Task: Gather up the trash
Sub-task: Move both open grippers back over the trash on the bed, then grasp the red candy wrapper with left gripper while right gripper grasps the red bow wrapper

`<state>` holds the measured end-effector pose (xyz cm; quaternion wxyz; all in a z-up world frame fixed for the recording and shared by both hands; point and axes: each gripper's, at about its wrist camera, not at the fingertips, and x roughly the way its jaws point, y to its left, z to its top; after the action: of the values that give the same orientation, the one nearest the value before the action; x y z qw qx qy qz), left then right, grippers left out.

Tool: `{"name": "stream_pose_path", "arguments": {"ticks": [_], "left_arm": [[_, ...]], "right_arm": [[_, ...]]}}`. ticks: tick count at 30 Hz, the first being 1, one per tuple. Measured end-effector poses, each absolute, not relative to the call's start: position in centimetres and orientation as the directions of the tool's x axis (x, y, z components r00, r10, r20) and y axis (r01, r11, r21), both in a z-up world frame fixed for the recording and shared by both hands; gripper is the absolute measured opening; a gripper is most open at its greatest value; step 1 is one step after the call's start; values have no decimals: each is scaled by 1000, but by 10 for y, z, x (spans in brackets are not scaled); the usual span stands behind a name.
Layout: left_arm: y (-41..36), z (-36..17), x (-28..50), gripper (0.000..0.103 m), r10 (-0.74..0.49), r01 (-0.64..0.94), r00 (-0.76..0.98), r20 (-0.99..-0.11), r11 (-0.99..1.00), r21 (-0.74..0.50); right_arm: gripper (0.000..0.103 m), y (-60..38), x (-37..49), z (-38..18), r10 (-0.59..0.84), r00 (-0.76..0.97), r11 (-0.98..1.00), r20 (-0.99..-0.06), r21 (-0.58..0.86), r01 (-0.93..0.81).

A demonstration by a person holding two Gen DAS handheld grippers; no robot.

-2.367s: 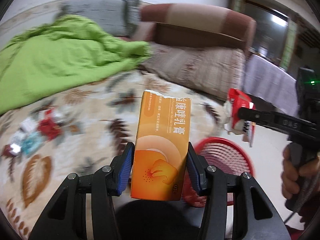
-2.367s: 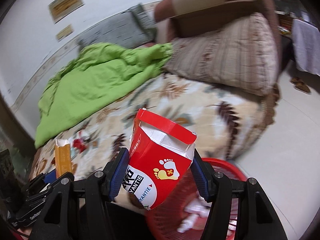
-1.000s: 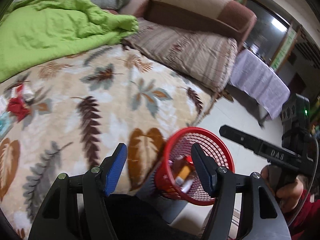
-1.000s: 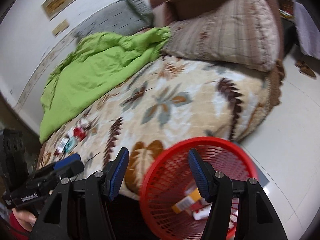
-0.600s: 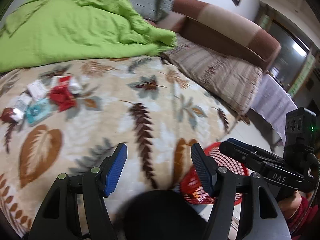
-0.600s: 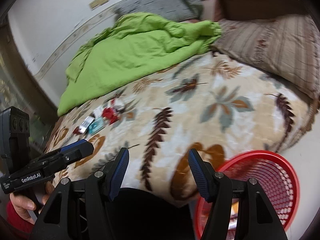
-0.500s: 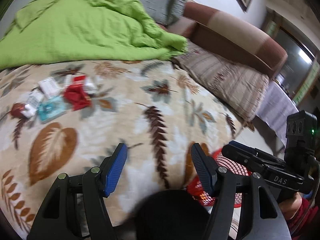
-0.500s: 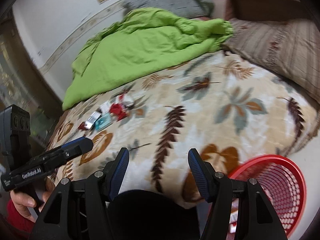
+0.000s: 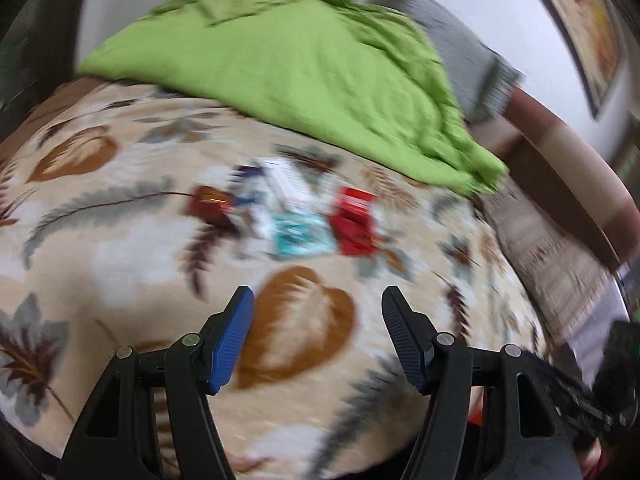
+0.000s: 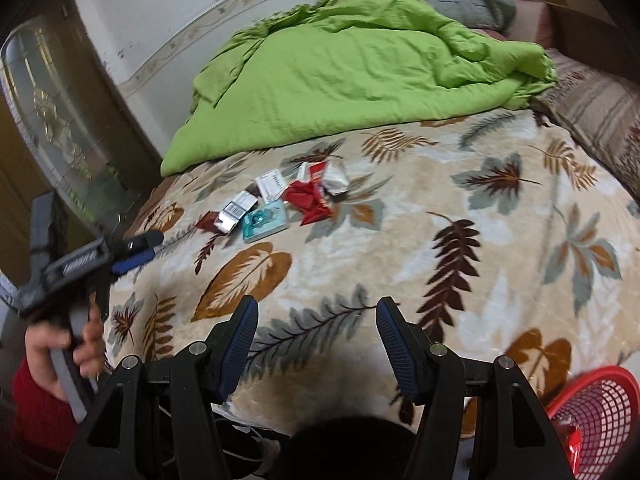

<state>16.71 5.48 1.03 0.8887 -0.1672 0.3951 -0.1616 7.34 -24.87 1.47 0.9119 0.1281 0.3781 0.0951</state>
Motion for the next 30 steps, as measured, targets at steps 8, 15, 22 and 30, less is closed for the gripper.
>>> {"name": "stream_pose_path", "arguments": {"ticks": [8, 15, 22, 30], "left_arm": [[107, -28, 242, 65, -365, -32, 631, -685, 870, -492], [120, -62, 301, 58, -428, -119, 603, -673, 787, -606], [96, -81, 332, 51, -451, -119, 577, -681, 778, -616], [84, -79, 321, 32, -409, -61, 612, -676, 829, -556]], "right_arm": [[66, -247, 86, 7, 265, 676, 952, -688, 296, -72], [67, -253, 98, 4, 249, 670, 956, -699, 290, -52], [66, -255, 119, -4, 242, 653, 958, -718, 286, -40], [66, -244, 157, -9, 242, 652, 964, -719, 255, -76]]}}
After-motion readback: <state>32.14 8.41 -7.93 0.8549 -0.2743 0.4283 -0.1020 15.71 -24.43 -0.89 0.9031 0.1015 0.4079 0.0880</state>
